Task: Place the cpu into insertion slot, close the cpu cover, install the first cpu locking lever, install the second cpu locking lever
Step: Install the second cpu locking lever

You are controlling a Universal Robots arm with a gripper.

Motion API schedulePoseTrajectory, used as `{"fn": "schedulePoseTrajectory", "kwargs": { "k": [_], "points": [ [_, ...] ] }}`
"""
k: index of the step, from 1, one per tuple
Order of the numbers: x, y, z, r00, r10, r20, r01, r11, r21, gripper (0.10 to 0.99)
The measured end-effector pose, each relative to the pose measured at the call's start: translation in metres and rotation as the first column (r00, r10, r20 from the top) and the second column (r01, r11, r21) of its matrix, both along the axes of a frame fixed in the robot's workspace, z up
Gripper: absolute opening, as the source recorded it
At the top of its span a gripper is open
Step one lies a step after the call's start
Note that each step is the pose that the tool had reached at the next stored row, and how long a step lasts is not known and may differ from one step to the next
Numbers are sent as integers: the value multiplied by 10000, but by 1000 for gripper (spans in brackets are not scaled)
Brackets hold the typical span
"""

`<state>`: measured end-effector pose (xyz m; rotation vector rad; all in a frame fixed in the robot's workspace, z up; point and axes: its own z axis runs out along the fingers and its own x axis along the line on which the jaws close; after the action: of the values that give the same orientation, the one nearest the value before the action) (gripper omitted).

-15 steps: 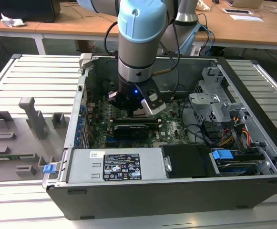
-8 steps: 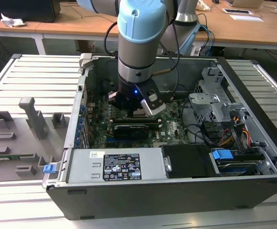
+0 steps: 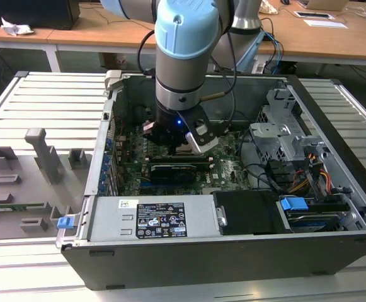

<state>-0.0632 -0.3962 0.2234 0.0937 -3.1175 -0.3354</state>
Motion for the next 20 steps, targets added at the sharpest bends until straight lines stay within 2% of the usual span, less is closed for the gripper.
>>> {"fn": "schedulePoseTrajectory", "kwargs": {
  "k": [9,20],
  "points": [
    [-8,0,-17,10000,0,1,0,10000,11,106],
    [-19,-1,-56,10000,0,1,0,10000,94,106]
  ]
}}
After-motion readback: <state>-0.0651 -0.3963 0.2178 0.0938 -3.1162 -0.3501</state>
